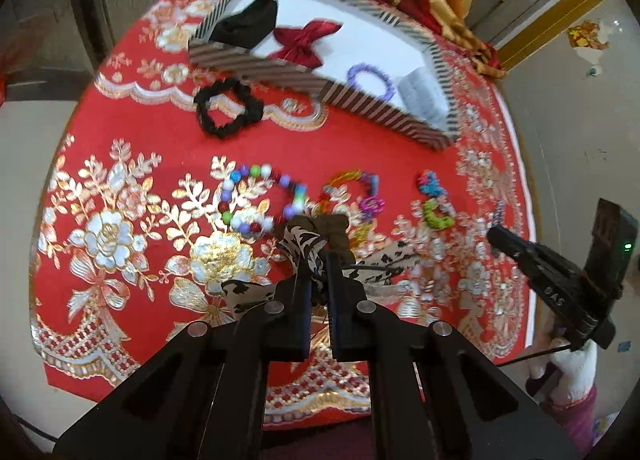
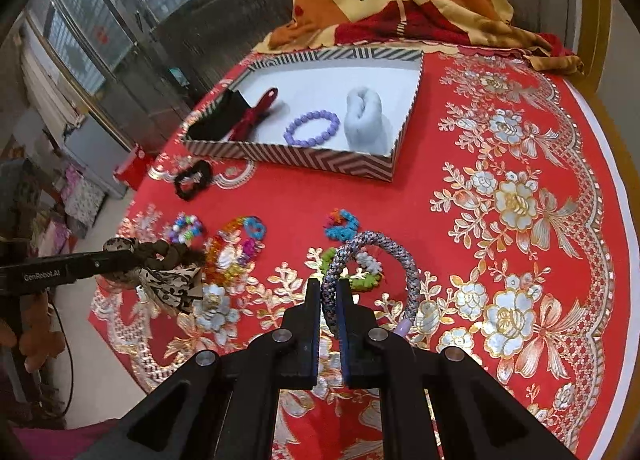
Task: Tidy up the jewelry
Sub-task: 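Lift and carry the scrunchie and rhinestone bracelet over the white tray with both tools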
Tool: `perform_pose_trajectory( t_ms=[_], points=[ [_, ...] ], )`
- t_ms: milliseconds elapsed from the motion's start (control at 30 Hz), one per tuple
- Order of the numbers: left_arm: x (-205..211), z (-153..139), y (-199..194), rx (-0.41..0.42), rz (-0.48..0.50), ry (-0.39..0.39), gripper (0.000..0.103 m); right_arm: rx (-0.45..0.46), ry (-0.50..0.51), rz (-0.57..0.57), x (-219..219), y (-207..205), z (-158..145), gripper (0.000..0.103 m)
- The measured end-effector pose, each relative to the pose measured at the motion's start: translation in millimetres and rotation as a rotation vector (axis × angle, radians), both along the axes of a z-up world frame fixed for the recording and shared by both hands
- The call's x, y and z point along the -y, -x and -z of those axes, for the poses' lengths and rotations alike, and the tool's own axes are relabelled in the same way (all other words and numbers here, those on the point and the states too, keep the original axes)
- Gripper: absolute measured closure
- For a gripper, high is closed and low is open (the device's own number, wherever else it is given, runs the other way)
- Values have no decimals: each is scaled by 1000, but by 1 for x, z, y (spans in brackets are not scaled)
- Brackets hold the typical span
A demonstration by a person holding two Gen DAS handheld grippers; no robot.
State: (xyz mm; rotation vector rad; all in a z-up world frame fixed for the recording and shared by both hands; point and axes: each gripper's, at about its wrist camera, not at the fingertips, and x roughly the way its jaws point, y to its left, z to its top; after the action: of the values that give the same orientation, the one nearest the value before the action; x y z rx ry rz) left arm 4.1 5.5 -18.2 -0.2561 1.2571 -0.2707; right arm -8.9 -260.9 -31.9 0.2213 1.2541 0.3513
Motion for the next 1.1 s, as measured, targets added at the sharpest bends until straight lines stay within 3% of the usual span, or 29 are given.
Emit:
perform_pose_trajectory(
  t_ms=[333,500,767,1100],
  points=[
    [6,-46,-8,89,7,44,98,49,-25,1,1,-6,-26,96],
    [9,-63,-25,136,11,28,98,68,-31,-1,-4,-15,-33,96],
    [15,-84,-69,215,15,-19,98,81,-36,-4,-17,-45,-36,96],
    [19,-87,-149,248,11,-80,98,80,-21,-8,-35,-101,-29,96]
  ],
)
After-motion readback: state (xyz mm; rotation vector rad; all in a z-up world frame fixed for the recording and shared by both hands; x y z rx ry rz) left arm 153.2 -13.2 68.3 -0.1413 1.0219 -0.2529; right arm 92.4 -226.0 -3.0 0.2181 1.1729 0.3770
